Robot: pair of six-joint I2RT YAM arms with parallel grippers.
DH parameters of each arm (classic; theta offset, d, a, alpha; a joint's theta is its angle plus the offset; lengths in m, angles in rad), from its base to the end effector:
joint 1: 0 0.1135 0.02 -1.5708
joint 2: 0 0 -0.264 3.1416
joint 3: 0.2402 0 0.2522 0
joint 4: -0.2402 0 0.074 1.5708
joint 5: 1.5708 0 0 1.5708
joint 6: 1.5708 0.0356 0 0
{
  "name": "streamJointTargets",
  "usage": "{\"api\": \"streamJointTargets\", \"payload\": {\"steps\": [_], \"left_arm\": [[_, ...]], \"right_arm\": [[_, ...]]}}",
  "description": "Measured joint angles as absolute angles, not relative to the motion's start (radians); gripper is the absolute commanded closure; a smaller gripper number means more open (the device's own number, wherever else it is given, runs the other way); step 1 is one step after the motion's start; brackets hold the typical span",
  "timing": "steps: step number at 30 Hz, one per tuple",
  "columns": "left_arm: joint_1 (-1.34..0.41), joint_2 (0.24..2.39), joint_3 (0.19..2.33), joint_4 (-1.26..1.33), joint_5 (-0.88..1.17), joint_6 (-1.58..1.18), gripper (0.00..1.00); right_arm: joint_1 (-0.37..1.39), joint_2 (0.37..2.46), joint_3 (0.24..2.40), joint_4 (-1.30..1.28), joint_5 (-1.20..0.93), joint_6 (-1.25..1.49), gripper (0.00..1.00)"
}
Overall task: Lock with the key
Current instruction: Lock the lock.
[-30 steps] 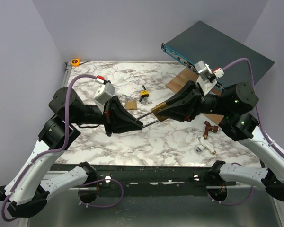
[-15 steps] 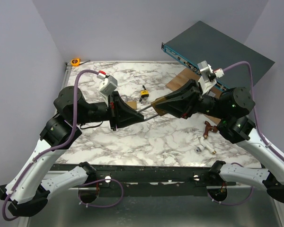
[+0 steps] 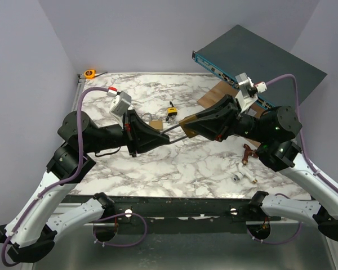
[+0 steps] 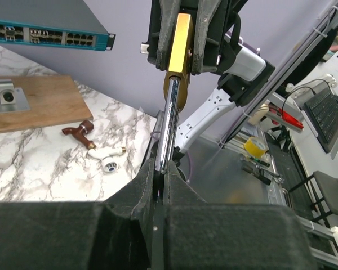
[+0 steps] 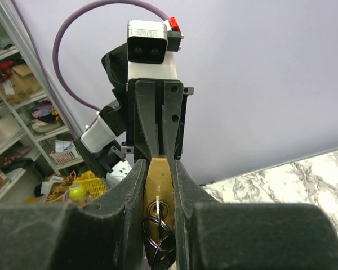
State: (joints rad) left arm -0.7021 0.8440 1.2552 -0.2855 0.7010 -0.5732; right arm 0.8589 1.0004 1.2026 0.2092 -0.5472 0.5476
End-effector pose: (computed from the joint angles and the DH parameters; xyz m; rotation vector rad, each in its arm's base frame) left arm 0.0963 -0.1115 0.4764 0.7408 1.5044 -1.5010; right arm 0.1173 0.1643 0.4854 -0.7318 1.1658 1.5205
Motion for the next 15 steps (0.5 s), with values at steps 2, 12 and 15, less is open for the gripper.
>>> {"api": "streamJointTargets", "payload": {"steps": [2,12,15], "left_arm": [[-0.702,0.835,1.246,-0.267,0.694,-0.579,1.0],[-0.702,0.82,1.241,-0.185,0.684,-0.607,1.0],[-0.703,0.823,1.241,-0.166,0.684,-0.614,1.0]], "right_arm": [[0.859,1.001,1.199,0.223,-0.547,0.555,0.99],[0.865,1.006,1.197,0.281,-0.547,0.587,0.99],[0.865,1.007,1.197,0.294,-0.547,0.592,0.99]]}}
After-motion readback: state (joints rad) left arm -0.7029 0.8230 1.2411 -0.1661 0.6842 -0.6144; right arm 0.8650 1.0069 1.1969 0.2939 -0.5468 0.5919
